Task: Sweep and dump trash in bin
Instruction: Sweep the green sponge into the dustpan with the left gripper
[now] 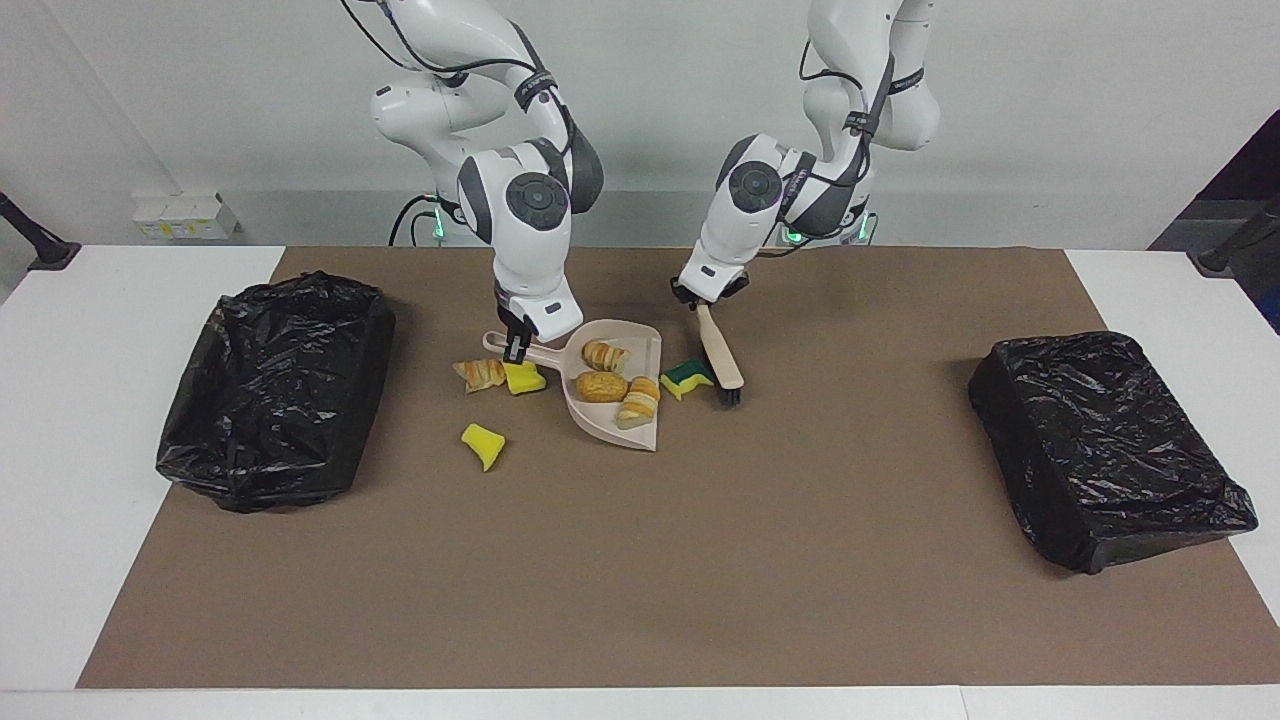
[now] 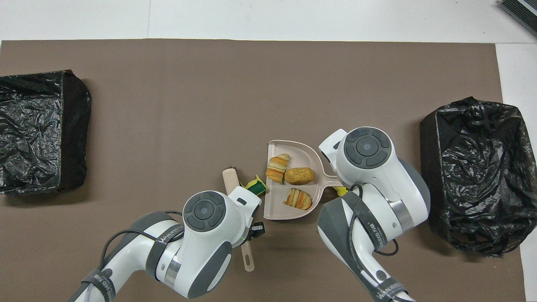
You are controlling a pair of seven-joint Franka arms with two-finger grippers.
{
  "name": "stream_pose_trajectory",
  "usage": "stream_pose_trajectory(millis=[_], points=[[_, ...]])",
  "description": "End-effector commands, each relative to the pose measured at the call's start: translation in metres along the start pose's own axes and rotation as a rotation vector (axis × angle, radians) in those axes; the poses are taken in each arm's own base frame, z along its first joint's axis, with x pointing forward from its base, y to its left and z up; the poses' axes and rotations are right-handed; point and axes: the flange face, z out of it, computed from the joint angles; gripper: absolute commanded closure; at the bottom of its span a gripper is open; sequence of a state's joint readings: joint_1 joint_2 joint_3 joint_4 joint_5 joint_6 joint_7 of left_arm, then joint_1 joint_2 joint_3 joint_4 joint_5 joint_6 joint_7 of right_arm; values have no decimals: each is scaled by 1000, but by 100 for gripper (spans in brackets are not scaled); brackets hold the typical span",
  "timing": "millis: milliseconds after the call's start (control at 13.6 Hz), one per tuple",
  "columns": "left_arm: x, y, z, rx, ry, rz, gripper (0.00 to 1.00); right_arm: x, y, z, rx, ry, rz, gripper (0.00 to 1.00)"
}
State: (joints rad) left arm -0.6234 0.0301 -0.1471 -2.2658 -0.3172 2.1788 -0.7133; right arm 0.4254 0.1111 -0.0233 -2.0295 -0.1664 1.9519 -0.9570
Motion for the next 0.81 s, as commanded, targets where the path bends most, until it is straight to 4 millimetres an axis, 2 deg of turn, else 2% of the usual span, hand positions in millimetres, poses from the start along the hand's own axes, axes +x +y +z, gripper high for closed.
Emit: stream_pose_trajectory(millis=[0, 147, 368, 515, 589, 736], points=[[-24, 47, -8, -58, 19, -13, 100, -1, -5, -1, -18, 15, 21, 100], [-28, 52, -8, -60, 19, -3, 100, -1, -5, -1, -17, 16, 21, 100], [-25, 39, -5, 1, -27, -14, 100, -1, -5, -1, -17, 16, 21, 100], [-8, 18, -23, 4, -39, -64, 100, -1, -5, -1, -17, 16, 21, 100], [-3, 14, -33, -3, -36, -76, 100, -1, -5, -1, -17, 16, 21, 100], [-1, 12, -38, 13, -31, -72, 100, -2, -4, 0, -16, 18, 23, 100]])
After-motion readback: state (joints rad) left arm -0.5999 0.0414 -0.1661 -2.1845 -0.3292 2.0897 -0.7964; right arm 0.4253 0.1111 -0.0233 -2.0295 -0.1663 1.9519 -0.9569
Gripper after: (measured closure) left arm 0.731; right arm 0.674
